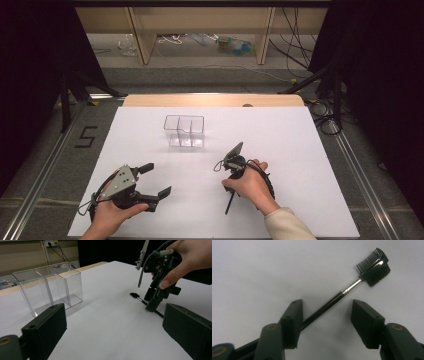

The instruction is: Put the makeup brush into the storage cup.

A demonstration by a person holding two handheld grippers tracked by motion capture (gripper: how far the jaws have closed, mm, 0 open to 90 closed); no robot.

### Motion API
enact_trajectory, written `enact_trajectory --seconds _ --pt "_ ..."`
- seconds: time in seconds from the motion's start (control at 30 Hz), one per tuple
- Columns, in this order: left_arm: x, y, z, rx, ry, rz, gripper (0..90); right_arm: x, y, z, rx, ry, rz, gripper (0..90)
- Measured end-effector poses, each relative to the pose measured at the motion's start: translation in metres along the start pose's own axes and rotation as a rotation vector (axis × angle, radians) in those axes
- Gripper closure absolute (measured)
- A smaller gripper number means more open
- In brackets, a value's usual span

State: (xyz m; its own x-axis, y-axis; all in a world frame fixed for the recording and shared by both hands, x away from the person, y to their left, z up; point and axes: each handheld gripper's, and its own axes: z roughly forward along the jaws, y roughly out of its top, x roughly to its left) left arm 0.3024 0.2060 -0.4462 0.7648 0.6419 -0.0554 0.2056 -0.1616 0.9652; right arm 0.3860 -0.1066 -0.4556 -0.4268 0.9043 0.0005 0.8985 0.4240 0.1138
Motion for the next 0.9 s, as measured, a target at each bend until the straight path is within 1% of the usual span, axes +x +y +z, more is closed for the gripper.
enact_trajectory --seconds 0.03,0.07,0.1,0.13,0.17,0.2,0.23,0.27,0.3,0.33,0.37,0.4,0.43,0.47,0.5,0.53,0.57,0.63,0.67,0.7,0.73,0.8,0.83,0.87,0.9 --pt "0.000 0.000 0.000 0.000 0.001 -0.004 5.1 -0.001 0.000 0.000 -0.003 -0.004 -0.004 49.5" --pt "-0.001 0.000 0.000 0.000 0.005 -0.020 5.1 -0.002 0.000 0.000 -0.006 -0.009 -0.018 51.4" --pt "0.000 0.000 0.000 -0.001 0.000 -0.002 5.0 -0.003 0.000 -0.001 0.015 0.002 -0.008 53.4" --pt "0.000 0.000 0.000 -0.001 -0.001 0.006 5.0 -0.004 0.000 -0.001 0.012 0.001 -0.010 55.4" --pt "0.000 0.000 0.000 -0.001 -0.002 0.006 5.1 -0.005 0.000 -0.002 0.018 0.001 -0.014 57.4" --pt "0.000 0.000 0.000 0.000 -0.002 0.006 5.1 -0.007 0.000 -0.002 0.019 -0.004 -0.028 58.5" --pt "0.000 0.000 0.000 0.000 0.002 -0.002 5.1 -0.008 0.000 -0.001 0.015 -0.007 -0.032 59.3" --pt "0.000 0.000 0.000 -0.001 -0.003 0.005 5.1 -0.007 0.000 -0.002 0.026 -0.001 -0.018 61.2" --pt "0.000 0.000 0.000 -0.001 -0.003 0.005 5.1 -0.008 0.001 -0.002 0.025 -0.002 -0.021 62.4" --pt "0.000 0.000 0.000 0.000 -0.002 -0.001 5.2 -0.009 0.001 -0.002 0.036 0.005 -0.013 64.1" --pt "-0.001 -0.001 0.000 -0.001 0.003 -0.020 5.2 -0.011 0.001 -0.002 0.039 0.003 -0.027 66.2" --pt "-0.001 -0.001 0.000 -0.001 0.004 -0.023 5.2 -0.013 0.001 -0.003 0.044 0.009 -0.010 69.8" --pt "-0.001 -0.001 0.000 -0.001 0.004 -0.023 5.2 -0.013 0.001 -0.003 0.044 0.009 -0.010 69.8" --pt "-0.001 -0.001 0.000 -0.001 0.004 -0.023 5.3 -0.015 0.002 -0.002 0.040 0.010 -0.022 71.4" --pt "-0.001 -0.001 0.000 0.000 0.004 -0.022 5.3 -0.015 0.001 -0.002 0.039 0.011 -0.008 73.2" --pt "-0.001 -0.001 0.000 -0.001 0.004 -0.022 5.3 -0.016 0.001 -0.002 0.033 0.014 -0.009 74.7" --pt "-0.001 -0.001 0.000 -0.001 0.004 -0.022 5.3 -0.018 0.001 -0.002 0.031 0.012 -0.020 75.5" --pt "-0.001 -0.001 0.000 -0.001 0.005 -0.022 5.4 -0.019 0.002 -0.003 0.051 0.024 -0.009 77.4" --pt "-0.001 -0.001 0.000 -0.001 0.004 -0.022 5.4 -0.020 0.002 -0.003 0.053 0.031 -0.011 78.2" --pt "-0.001 -0.001 0.000 0.000 0.004 -0.022 5.5 -0.022 0.002 -0.002 0.035 0.025 -0.020 79.2" --pt "-0.001 -0.001 0.000 -0.001 0.004 -0.024 5.5 -0.023 0.002 -0.003 0.056 0.036 -0.005 81.7" --pt "-0.001 -0.001 0.000 -0.001 0.004 -0.024 5.6 -0.024 0.003 -0.003 0.058 0.036 -0.009 82.5" --pt "0.000 0.000 0.000 -0.001 0.003 -0.014 5.6 -0.024 0.002 -0.003 0.056 0.046 -0.002 83.1" --pt "0.000 -0.001 0.000 -0.001 0.002 -0.014 5.6 -0.025 0.002 -0.002 0.037 0.034 -0.015 83.7" --pt "0.000 -0.001 0.000 -0.001 0.003 -0.014 5.6 -0.026 0.003 -0.002 0.048 0.038 -0.023 84.0"
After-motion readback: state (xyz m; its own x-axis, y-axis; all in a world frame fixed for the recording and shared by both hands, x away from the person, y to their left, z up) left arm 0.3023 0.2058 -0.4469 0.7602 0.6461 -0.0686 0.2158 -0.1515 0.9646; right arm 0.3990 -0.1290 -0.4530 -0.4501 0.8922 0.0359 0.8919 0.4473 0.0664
